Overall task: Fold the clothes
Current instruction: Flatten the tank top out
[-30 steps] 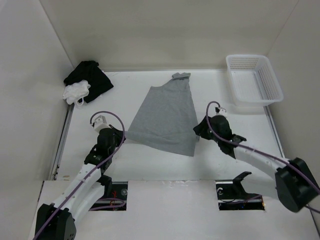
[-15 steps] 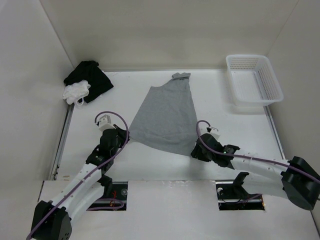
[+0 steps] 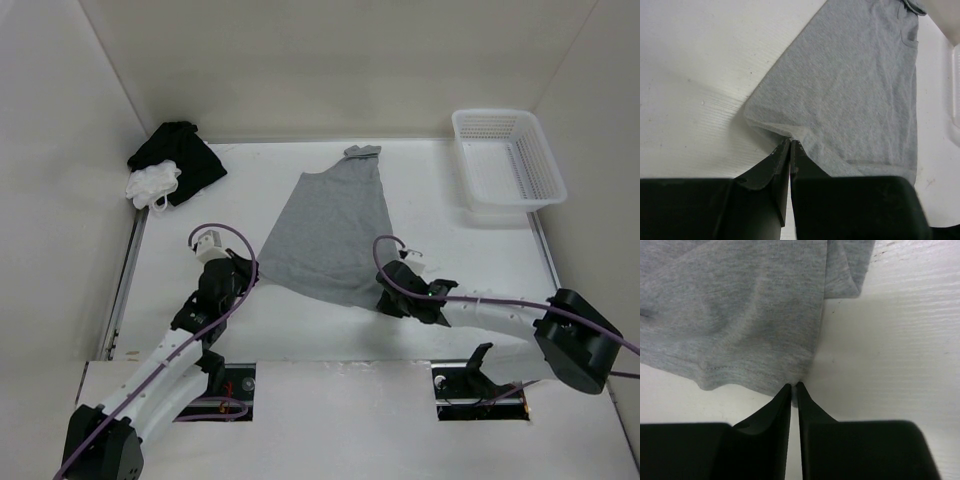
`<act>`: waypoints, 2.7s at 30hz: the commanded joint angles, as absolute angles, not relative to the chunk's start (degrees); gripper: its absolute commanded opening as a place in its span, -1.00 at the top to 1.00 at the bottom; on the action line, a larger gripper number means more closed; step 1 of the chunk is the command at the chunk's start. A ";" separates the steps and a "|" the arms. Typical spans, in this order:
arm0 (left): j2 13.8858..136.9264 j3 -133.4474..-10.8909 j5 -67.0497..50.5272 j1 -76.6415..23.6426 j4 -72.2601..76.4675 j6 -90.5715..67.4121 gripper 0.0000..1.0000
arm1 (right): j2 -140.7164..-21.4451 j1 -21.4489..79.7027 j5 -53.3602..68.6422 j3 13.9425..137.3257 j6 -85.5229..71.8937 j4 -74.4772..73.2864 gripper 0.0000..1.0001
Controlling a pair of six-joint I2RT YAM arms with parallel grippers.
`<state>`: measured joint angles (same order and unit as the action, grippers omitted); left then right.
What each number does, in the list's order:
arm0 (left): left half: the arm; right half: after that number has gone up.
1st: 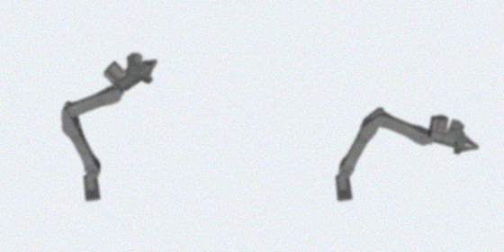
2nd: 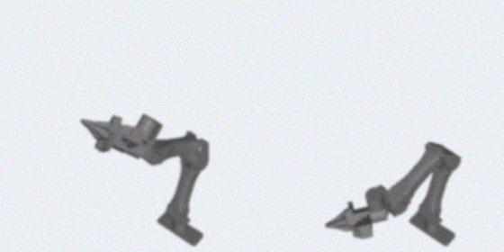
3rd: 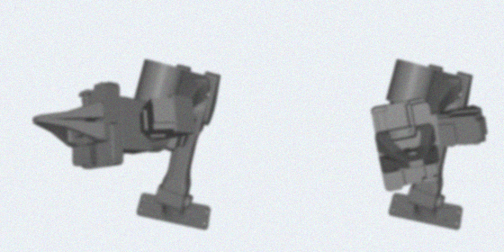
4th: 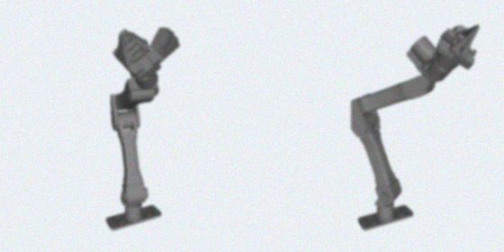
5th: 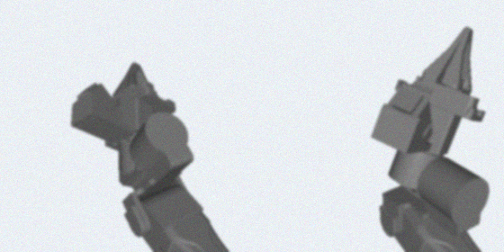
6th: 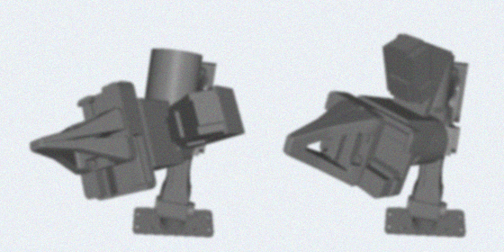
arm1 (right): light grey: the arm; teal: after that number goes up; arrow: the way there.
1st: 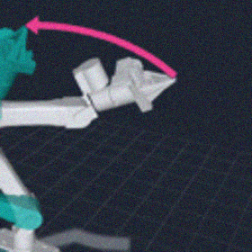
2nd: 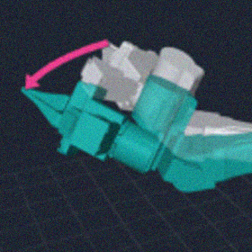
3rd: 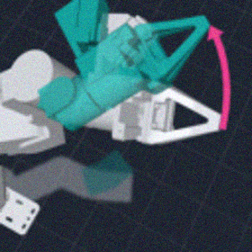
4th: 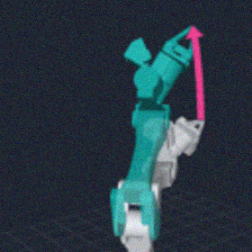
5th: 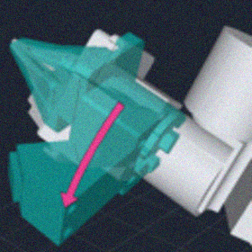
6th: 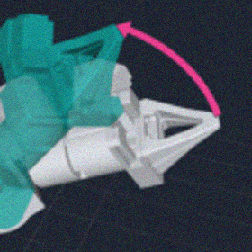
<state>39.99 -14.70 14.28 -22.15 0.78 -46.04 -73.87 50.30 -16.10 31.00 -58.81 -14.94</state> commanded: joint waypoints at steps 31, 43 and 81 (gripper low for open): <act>37.34 -68.20 31.82 -27.30 11.15 -24.09 1.00 | -55.71 77.58 -62.77 98.70 16.60 -3.27 1.00; 76.53 -78.81 21.02 -12.80 11.17 -33.30 1.00 | -84.97 23.70 -11.96 108.08 -17.22 -18.54 1.00; 21.39 -30.51 35.85 -27.98 -16.65 -39.71 0.99 | -40.45 46.16 -16.69 41.52 -37.67 -20.99 1.00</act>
